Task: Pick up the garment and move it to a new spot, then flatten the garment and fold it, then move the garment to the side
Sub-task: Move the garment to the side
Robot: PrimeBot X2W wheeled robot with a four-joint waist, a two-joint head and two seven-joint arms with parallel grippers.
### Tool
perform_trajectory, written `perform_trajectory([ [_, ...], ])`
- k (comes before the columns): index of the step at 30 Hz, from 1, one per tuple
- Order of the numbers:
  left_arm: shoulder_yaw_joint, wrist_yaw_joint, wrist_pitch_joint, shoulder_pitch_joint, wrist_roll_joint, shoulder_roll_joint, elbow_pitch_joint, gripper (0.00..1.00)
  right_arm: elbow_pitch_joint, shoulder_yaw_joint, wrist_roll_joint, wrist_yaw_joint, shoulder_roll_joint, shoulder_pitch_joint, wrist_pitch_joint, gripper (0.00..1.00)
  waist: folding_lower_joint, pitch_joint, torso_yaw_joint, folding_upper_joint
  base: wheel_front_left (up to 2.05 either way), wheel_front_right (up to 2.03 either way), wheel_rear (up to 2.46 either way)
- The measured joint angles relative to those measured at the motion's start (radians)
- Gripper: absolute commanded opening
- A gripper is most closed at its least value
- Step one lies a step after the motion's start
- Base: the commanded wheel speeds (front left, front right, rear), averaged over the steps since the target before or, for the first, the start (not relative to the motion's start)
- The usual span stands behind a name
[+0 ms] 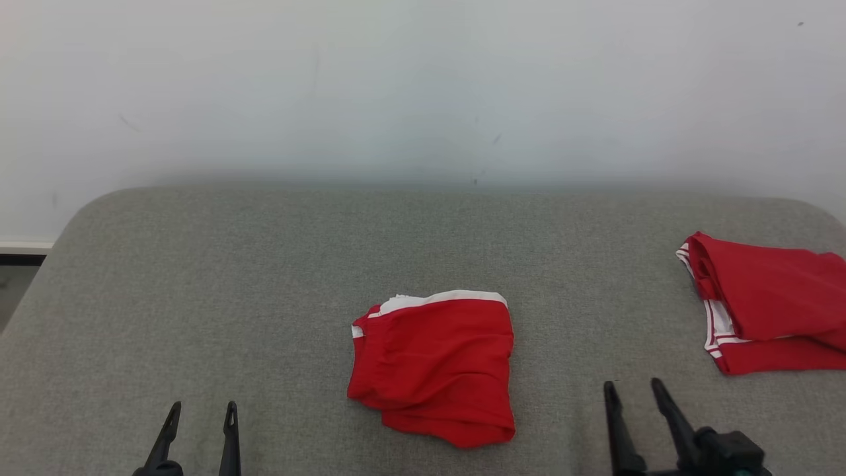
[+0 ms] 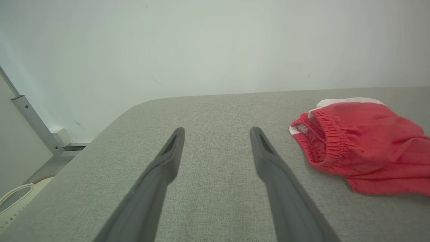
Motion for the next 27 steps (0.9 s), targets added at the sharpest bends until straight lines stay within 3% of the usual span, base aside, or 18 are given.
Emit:
perform_trajectory([
  [12,-0.025,-0.011,0.0,-0.024,-0.001,-0.005,0.015,1.0,0.37,0.146,0.08,0.0,0.0,-0.339,0.126,1.0,0.0,0.013,0.061,0.0,0.0,0.0,0.0],
  [20,-0.051,-0.021,0.0,-0.052,-0.001,-0.013,0.037,1.0,0.715,0.147,0.138,0.0,0.001,-0.516,0.204,1.0,0.0001,0.027,0.13,0.0,0.0,0.0,0.0],
  [27,-0.052,-0.022,0.0,-0.068,-0.004,-0.017,0.047,1.0,0.848,0.242,0.288,0.0,0.001,-0.578,0.219,1.0,0.0001,0.055,0.164,0.0,0.0,0.0,0.0],
])
